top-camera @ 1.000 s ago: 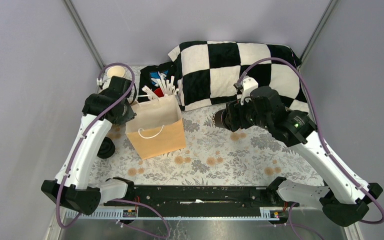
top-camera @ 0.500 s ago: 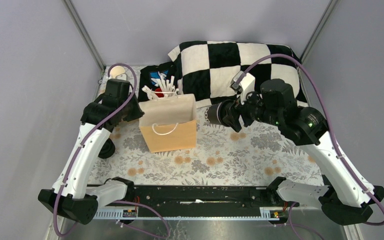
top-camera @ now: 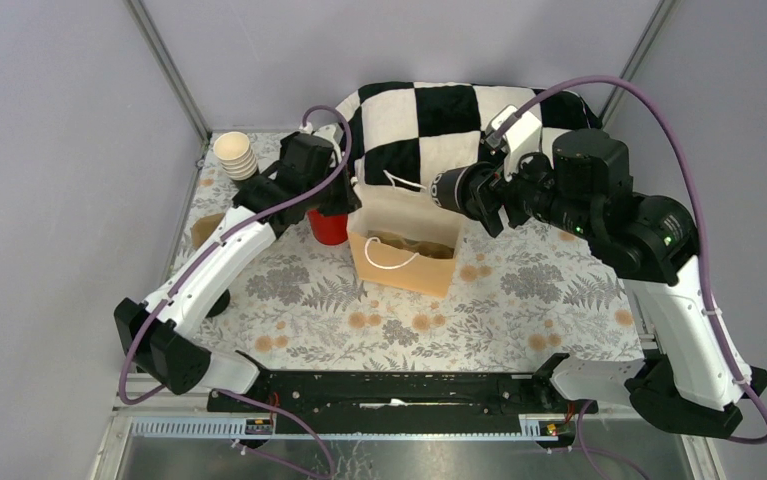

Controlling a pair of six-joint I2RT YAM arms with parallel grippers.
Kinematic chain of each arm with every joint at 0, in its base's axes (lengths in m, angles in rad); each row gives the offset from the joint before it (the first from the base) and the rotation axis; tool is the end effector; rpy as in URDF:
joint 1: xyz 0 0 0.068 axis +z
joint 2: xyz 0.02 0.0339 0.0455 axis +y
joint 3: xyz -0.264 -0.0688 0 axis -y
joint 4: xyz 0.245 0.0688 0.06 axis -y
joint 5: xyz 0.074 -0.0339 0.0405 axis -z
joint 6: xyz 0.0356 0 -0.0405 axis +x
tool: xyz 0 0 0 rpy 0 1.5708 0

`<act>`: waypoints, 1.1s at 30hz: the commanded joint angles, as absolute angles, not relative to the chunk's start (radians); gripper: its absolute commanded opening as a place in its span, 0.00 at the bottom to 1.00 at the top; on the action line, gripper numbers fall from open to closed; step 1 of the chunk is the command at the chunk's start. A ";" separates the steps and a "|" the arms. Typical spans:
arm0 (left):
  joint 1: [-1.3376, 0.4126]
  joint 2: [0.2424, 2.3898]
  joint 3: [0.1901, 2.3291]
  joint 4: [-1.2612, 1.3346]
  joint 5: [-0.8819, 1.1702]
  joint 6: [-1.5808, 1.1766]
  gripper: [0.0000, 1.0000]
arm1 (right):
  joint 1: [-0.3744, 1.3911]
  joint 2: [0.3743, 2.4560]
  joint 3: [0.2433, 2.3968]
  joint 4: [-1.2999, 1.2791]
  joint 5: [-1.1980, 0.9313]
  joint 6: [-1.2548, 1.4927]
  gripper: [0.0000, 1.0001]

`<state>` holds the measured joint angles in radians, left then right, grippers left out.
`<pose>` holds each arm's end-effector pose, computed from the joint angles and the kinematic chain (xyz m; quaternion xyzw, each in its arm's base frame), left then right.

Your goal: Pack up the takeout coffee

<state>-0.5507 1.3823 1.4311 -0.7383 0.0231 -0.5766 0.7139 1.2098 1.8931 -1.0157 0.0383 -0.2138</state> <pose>0.2525 -0.1560 0.3750 -0.0068 0.9044 -0.2367 0.3549 0.1388 0.1184 0.5259 -0.3543 0.7331 0.1285 0.5661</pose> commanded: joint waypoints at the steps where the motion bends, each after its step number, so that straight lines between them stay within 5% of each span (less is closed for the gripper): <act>1: -0.569 1.374 1.495 -0.512 0.030 -0.510 0.01 | 0.720 1.142 1.892 -1.014 0.101 -0.319 0.53; 8: -0.599 1.302 1.245 -0.139 0.081 -0.473 0.00 | 0.720 1.080 1.820 -0.984 -0.056 -0.382 0.53; 18: -0.604 1.263 1.104 -0.055 0.116 -0.458 0.00 | 0.721 1.145 1.863 -1.087 -0.348 -0.311 0.40; 33: -0.622 1.225 1.073 -0.093 0.153 -0.451 0.00 | 0.818 1.260 1.810 -1.102 -0.040 -0.381 0.39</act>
